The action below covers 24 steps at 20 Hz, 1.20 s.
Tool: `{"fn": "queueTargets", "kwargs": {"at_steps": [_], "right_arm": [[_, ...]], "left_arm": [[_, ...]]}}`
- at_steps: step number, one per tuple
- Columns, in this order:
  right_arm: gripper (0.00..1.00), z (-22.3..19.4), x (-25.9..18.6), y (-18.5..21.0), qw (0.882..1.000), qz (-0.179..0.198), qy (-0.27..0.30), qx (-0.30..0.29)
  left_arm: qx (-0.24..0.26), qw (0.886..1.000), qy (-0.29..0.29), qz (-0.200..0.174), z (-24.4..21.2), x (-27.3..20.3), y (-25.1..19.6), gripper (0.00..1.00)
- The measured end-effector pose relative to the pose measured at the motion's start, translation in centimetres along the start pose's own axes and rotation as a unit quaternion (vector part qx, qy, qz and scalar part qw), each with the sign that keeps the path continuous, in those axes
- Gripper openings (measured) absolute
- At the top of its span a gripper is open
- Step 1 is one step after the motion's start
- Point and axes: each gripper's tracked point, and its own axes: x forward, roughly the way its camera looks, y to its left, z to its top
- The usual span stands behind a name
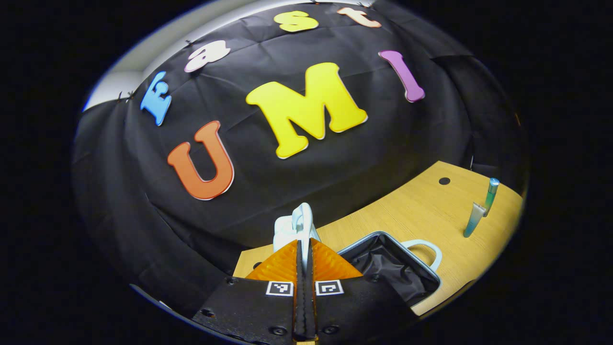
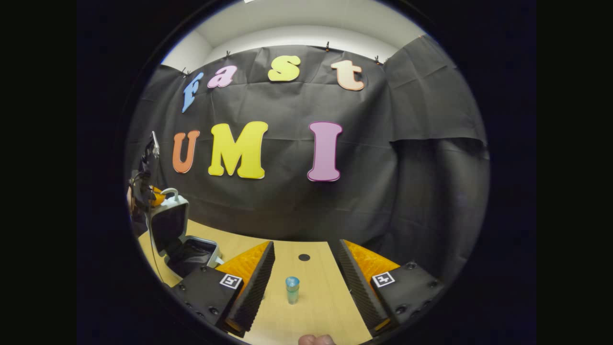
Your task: First open the suitcase, pack the skin care products into it, and then close the suitcase.
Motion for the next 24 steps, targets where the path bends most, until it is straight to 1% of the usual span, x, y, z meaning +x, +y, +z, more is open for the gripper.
{"fn": "queueTargets", "kwargs": {"at_steps": [2, 5, 8, 12, 14, 16, 18, 20, 22, 24], "right_arm": [[0.8, 0.1, 0.2, 1.5, 1.0, 0.014, 0.002, -0.009], [0.8, 0.3, 0.6, 3.7, 0.999, 0.035, 0.004, -0.023], [0.8, 0.3, 0.9, 6.2, 0.997, 0.065, 0.008, -0.045], [0.8, 0.9, 0.9, 9.2, 0.992, 0.101, 0.001, -0.078], [0.8, 1.2, 0.9, 10.2, 0.991, 0.108, -0.006, -0.082], [0.8, 1.1, 0.9, 11.3, 0.99, 0.116, -0.006, -0.086], [0.79, 0.8, 1.2, 12.3, 0.987, 0.122, -0.001, -0.107], [0.8, 0.8, 1.6, 13.0, 0.985, 0.124, 0.001, -0.12], [0.79, 0.5, 2.0, 13.4, 0.984, 0.121, 0.006, -0.129], [0.8, -0.2, 2.6, 13.8, 0.984, 0.121, 0.02, -0.13]], "left_arm": [[-0.016, 1.0, 0.0, 0.023, -1.4, 0.0, 3.5, 0.03], [-0.069, 0.997, 0.003, 0.046, -3.9, -0.1, 8.1, 0.03], [-0.115, 0.991, 0.004, 0.068, -7.9, 0.5, 12.1, 0.03], [-0.154, 0.986, 0.017, 0.069, -14.5, 1.7, 16.1, 0.03], [-0.178, 0.981, 0.032, 0.066, -18.4, 2.4, 17.3, 0.03], [-0.222, 0.972, 0.042, 0.06, -22.0, 3.3, 17.7, 0.03], [-0.291, 0.954, 0.05, 0.049, -25.4, 4.7, 17.8, 0.03], [-0.338, 0.938, 0.064, 0.033, -28.7, 5.6, 17.4, 0.03], [-0.365, 0.927, 0.079, 0.019, -30.8, 6.8, 16.6, 0.03], [-0.383, 0.919, 0.097, 0.004, -31.9, 8.0, 15.8, 0.03]]}}
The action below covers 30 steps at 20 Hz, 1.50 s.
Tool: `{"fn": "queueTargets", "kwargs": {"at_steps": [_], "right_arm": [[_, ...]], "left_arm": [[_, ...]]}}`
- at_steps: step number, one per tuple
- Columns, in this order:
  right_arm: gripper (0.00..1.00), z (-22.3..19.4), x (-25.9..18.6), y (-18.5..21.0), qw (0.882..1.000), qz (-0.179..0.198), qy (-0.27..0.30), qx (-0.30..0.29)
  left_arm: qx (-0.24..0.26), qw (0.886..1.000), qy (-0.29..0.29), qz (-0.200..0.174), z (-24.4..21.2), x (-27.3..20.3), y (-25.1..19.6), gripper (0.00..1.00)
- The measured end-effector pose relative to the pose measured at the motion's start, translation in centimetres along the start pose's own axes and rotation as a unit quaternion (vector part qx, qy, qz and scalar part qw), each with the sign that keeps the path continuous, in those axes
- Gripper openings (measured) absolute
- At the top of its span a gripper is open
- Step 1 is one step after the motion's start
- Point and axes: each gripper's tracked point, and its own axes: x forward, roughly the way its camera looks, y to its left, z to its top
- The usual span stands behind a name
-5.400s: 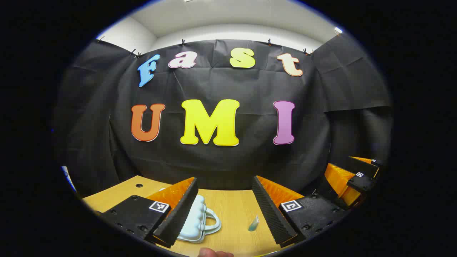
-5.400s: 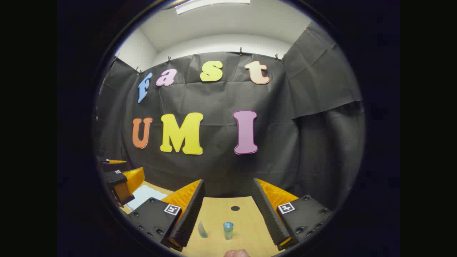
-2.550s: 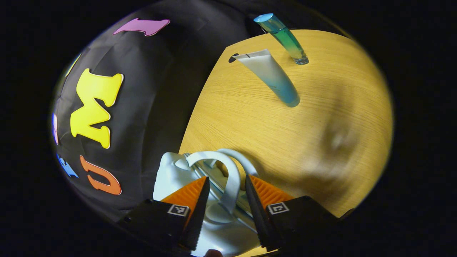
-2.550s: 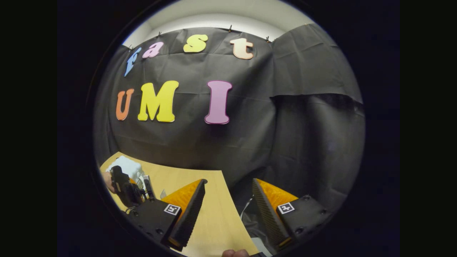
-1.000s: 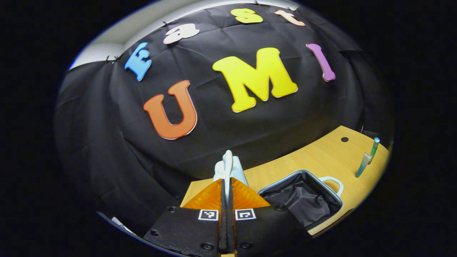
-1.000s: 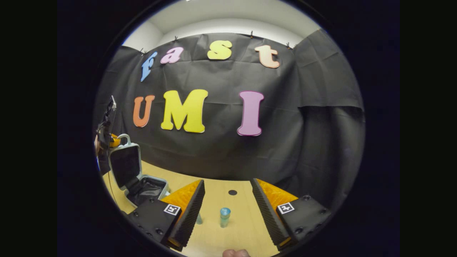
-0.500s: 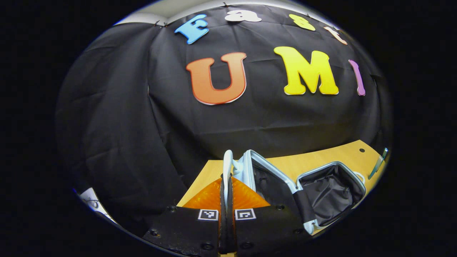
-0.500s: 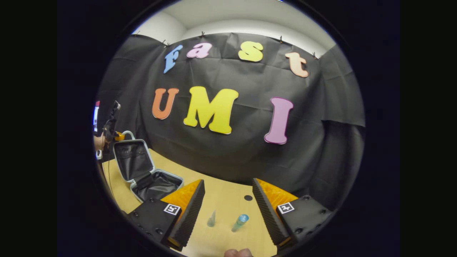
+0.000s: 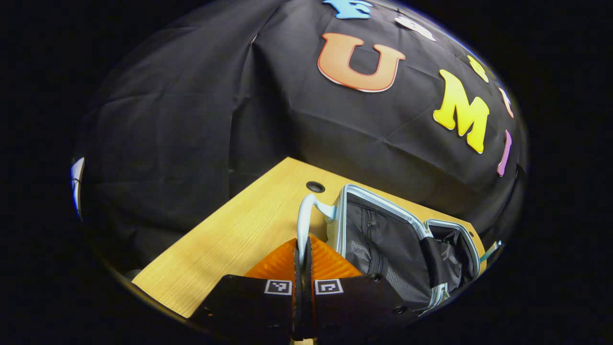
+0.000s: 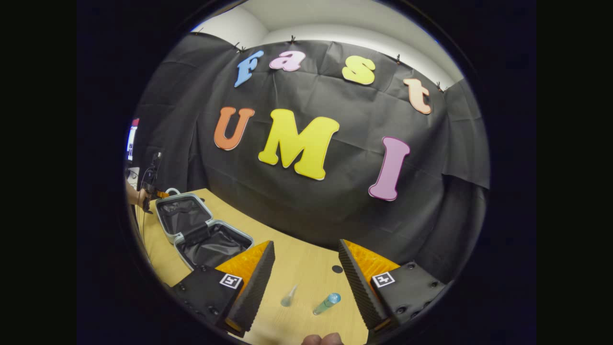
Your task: First open the suitcase, pack the skin care products into it, and then close the suitcase.
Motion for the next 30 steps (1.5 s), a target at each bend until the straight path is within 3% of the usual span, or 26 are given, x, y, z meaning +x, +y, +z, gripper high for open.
{"fn": "queueTargets", "kwargs": {"at_steps": [5, 7, 10, 13, 17, 22, 23, 26, 30], "right_arm": [[0.79, 0.6, 0.8, 0.9, 1.0, 0.004, -0.002, -0.009], [0.79, 0.5, 1.0, 1.3, 1.0, 0.009, -0.002, -0.008], [0.8, -0.2, 1.3, 1.5, 1.0, 0.013, 0.005, -0.001], [0.8, -0.6, 1.4, 1.1, 1.0, 0.012, 0.004, 0.009], [0.8, -1.2, 1.3, -0.5, 0.999, 0.0, -0.008, 0.043], [0.8, -1.6, 0.4, -4.2, 0.996, -0.023, -0.029, 0.081], [0.8, -2.0, 0.3, -5.3, 0.995, -0.029, -0.031, 0.089], [0.79, -3.2, -0.7, -8.6, 0.992, -0.051, -0.034, 0.114], [0.79, -5.3, -2.6, -12.6, 0.989, -0.074, -0.036, 0.122]], "left_arm": [[-0.028, 0.999, 0.018, 0.008, -1.3, 1.2, 0.7, 0.13], [-0.03, 0.999, 0.017, 0.017, -1.5, 0.9, 1.5, 0.28], [-0.031, 0.999, 0.016, 0.032, -1.2, 0.0, 2.6, 0.63], [0.005, 0.999, 0.006, 0.035, 0.9, -2.4, 1.6, 0.96], [0.096, 0.989, -0.093, 0.056, 8.6, -7.8, -4.2, 0.97], [0.139, 0.969, -0.186, 0.084, 14.1, -15.7, -14.2, 0.98], [0.137, 0.966, -0.199, 0.088, 14.5, -16.9, -16.1, 0.98], [0.125, 0.965, -0.228, 0.031, 12.1, -19.7, -24.7, 0.98], [0.131, 0.963, -0.233, 0.028, 8.2, -21.6, -31.9, 0.97]]}}
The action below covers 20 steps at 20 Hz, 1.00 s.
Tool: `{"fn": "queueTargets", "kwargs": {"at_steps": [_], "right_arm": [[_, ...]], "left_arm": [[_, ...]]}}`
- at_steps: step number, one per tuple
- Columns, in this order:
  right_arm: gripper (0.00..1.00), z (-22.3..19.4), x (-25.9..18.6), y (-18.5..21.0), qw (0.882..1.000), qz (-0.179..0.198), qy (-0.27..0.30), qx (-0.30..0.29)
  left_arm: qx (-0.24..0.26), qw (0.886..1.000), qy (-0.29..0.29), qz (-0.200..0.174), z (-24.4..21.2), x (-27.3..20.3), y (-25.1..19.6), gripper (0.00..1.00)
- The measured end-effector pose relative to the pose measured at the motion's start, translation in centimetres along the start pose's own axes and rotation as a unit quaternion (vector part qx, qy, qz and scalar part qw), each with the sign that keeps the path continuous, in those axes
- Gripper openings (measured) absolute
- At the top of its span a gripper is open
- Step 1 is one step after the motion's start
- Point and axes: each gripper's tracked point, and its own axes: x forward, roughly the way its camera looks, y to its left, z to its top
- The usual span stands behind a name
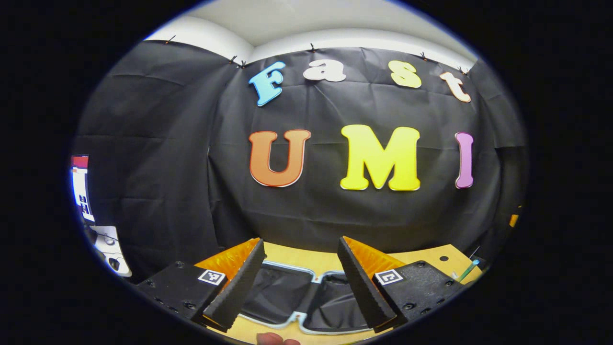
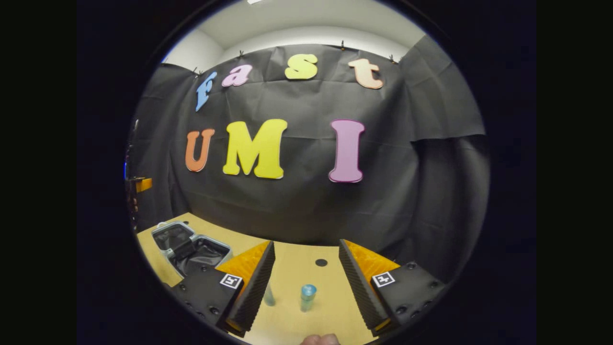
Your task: First open the suitcase, pack the skin care products into it, and then close the suitcase.
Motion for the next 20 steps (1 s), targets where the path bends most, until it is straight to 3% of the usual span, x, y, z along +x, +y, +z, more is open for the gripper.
{"fn": "queueTargets", "kwargs": {"at_steps": [4, 9, 14, 20], "right_arm": [[0.8, -1.3, -1.5, -3.6, 1.0, -0.012, 0.006, 0.005], [0.8, -2.4, -2.3, -5.9, 1.0, -0.015, 0.015, 0.009], [0.8, -3.9, -3.3, -7.5, 0.999, -0.026, 0.038, 0.007], [0.8, -4.2, -5.0, -10.2, 0.997, -0.058, 0.054, -0.001]], "left_arm": [[0.007, 0.999, -0.003, -0.038, -0.9, -1.7, -8.3, 0.97], [0.007, 0.992, 0.033, -0.124, -4.0, -3.3, -18.4, 0.97], [0.007, 0.982, 0.066, -0.178, -7.3, -4.5, -24.4, 0.98], [0.039, 0.962, 0.142, -0.229, -15.7, -5.2, -30.3, 0.98]]}}
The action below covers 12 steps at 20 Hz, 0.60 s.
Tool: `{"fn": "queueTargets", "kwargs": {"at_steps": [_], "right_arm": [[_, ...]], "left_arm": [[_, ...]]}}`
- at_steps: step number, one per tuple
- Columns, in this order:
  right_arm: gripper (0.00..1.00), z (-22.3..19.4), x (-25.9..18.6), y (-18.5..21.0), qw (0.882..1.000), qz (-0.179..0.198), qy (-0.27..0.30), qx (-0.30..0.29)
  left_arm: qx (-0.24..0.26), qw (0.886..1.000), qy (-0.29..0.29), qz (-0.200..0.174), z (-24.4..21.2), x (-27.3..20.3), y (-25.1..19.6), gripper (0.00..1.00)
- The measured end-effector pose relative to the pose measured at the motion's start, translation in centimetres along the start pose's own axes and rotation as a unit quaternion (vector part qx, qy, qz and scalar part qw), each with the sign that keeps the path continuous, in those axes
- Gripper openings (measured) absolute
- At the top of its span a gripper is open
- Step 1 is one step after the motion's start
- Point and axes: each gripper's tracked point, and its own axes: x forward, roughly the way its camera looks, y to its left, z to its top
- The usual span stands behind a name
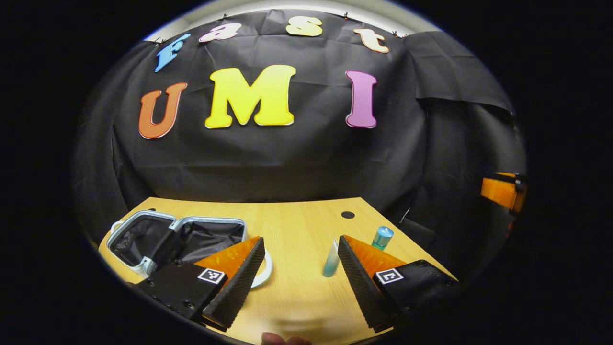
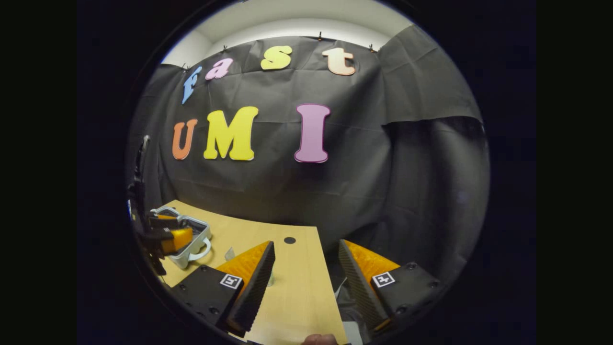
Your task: First open the suitcase, pack the skin care products into it, and then close the suitcase.
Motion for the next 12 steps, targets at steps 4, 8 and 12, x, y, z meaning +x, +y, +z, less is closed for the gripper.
{"fn": "queueTargets", "kwargs": {"at_steps": [4, 8, 12], "right_arm": [[0.8, -0.7, -0.9, -2.8, 0.999, -0.035, 0.018, -0.008], [0.8, -1.5, -2.2, -5.4, 0.997, -0.062, 0.035, -0.027], [0.8, -2.0, -2.9, -8.3, 0.994, -0.099, 0.049, -0.023]], "left_arm": [[0.017, 0.998, 0.056, -0.034, -6.1, 3.8, -3.2, 0.98], [-0.022, 0.993, 0.108, -0.031, -10.7, 7.3, -4.2, 0.98], [-0.041, 0.989, 0.14, -0.023, -13.0, 10.5, -4.3, 0.99]]}}
